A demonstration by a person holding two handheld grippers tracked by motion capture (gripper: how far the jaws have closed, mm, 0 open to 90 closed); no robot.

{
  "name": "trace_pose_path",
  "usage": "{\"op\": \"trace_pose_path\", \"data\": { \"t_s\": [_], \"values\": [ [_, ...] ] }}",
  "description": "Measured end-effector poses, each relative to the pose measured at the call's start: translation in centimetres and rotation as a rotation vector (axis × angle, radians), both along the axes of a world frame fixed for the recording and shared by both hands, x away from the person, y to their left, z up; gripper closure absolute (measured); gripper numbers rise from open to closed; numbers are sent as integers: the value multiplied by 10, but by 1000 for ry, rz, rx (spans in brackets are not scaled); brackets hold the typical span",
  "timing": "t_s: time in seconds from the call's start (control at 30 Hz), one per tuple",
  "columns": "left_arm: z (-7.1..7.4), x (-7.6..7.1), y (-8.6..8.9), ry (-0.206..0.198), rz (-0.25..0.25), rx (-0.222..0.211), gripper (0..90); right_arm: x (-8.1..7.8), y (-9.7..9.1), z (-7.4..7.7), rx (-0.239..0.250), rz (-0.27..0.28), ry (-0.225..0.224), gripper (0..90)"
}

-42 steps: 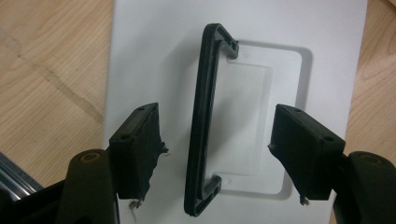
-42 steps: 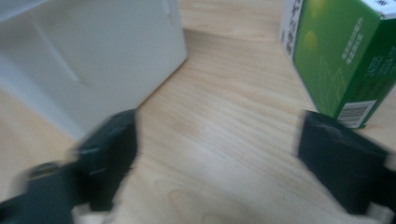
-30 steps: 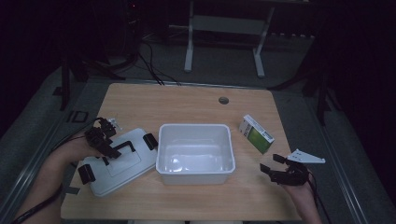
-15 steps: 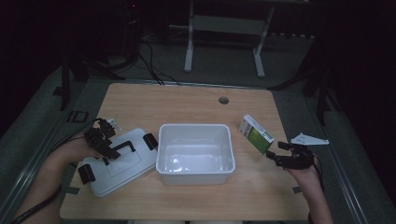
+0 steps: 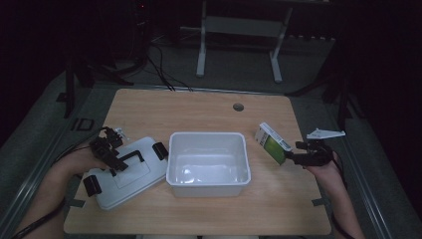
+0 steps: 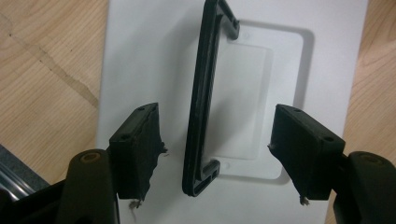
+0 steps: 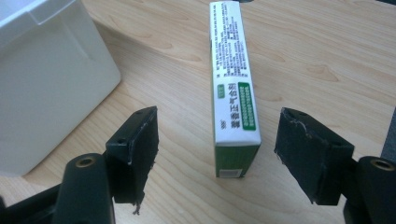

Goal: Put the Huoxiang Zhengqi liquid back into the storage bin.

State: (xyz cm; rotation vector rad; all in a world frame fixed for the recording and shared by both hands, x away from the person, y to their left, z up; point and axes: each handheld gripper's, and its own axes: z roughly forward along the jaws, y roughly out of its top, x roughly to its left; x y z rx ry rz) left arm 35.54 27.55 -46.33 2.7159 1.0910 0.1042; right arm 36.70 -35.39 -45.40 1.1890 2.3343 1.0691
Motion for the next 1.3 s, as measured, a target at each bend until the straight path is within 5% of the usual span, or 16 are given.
{"op": "trace_pose_path", "data": {
  "t_s": [0.53, 0.9, 1.3],
  "values": [
    [-2, 0, -1, 4, -3, 11, 335, 40, 15, 10, -126, 39, 66, 323],
    [-4, 1, -2, 13, -10, 13, 335, 60, 26, 7, -242, 84, 168, 356],
    [-4, 0, -1, 18, -8, 12, 334, 73, 35, -1, -299, 100, 283, 428]
  ]
}}
